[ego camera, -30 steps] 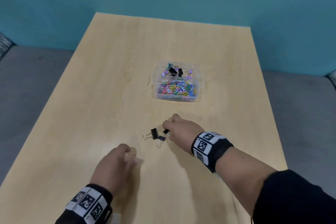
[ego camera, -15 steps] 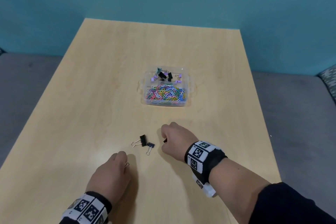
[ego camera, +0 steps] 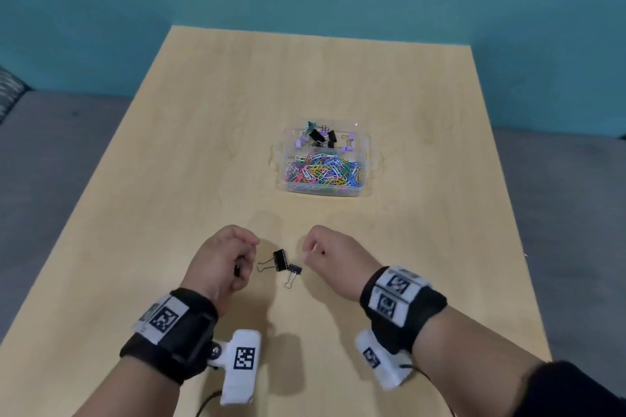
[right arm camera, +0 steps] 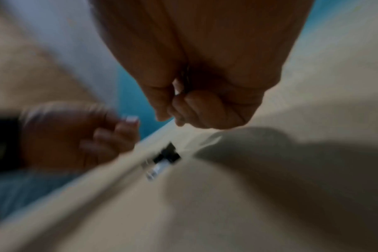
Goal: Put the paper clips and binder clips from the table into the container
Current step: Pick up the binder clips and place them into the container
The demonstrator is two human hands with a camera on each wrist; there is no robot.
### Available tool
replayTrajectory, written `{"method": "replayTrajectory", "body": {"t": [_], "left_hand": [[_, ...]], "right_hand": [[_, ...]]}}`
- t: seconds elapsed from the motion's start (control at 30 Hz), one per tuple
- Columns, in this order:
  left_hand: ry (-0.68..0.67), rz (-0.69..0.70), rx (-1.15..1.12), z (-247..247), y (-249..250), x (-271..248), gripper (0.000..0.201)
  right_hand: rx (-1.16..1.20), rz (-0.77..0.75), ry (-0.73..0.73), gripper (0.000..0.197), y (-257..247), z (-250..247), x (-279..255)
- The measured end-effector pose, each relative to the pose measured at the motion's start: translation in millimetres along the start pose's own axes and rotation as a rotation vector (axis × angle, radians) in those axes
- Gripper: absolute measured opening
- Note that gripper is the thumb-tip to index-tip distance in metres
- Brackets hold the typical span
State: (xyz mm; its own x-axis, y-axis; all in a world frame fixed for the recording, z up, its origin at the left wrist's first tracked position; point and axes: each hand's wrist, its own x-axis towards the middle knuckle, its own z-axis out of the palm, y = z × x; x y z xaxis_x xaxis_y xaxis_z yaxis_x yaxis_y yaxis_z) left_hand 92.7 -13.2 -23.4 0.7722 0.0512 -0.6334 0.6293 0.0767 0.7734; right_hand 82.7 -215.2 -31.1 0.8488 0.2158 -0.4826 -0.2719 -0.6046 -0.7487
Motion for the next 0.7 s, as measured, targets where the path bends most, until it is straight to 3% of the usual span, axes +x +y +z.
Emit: {"method": "replayTrajectory", "body": {"t": [0.07, 0.1, 0.17, 0.27, 0.33, 0.53, 0.7], "left_hand": [[0.008, 0.092, 0.275, -0.7, -4.2, 6.9, 0.023], [0.007, 0.167, 0.485, -1.8, -5.9, 8.8, 0.019], [-0.048, 0.301, 0.938, -3.3, -7.1, 8.4, 0.015], [-0.155, 0.335, 1.311, -0.7, -7.5, 11.7, 0.046], [-0.194, 0.347, 1.383, 2.9, -7.1, 17.3, 0.054], [-0.249, 0.46, 1.465, 10.0, -9.4, 26.7, 0.028], [-0.194, 0.491, 1.446, 14.3, -13.6, 25.1, 0.028]], "right_hand": [[-0.48, -0.169, -0.079, 0.02, 0.2, 6.7, 0.8], [-0.595, -0.248, -0.096, 0.023, -0.3, 9.0, 2.8], [-0.705, -0.362, -0.133, 0.03, 0.2, 11.6, 7.6], [-0.751, -0.412, -0.174, 0.035, 2.3, 11.9, 14.4], [-0.813, -0.452, -0.195, 0.034, 2.2, 13.4, 17.0], [-0.861, -0.402, -0.218, 0.01, -5.3, -4.5, 14.7], [-0.717, -0.238, 0.097, 0.012, -24.4, -74.2, 36.9]]}}
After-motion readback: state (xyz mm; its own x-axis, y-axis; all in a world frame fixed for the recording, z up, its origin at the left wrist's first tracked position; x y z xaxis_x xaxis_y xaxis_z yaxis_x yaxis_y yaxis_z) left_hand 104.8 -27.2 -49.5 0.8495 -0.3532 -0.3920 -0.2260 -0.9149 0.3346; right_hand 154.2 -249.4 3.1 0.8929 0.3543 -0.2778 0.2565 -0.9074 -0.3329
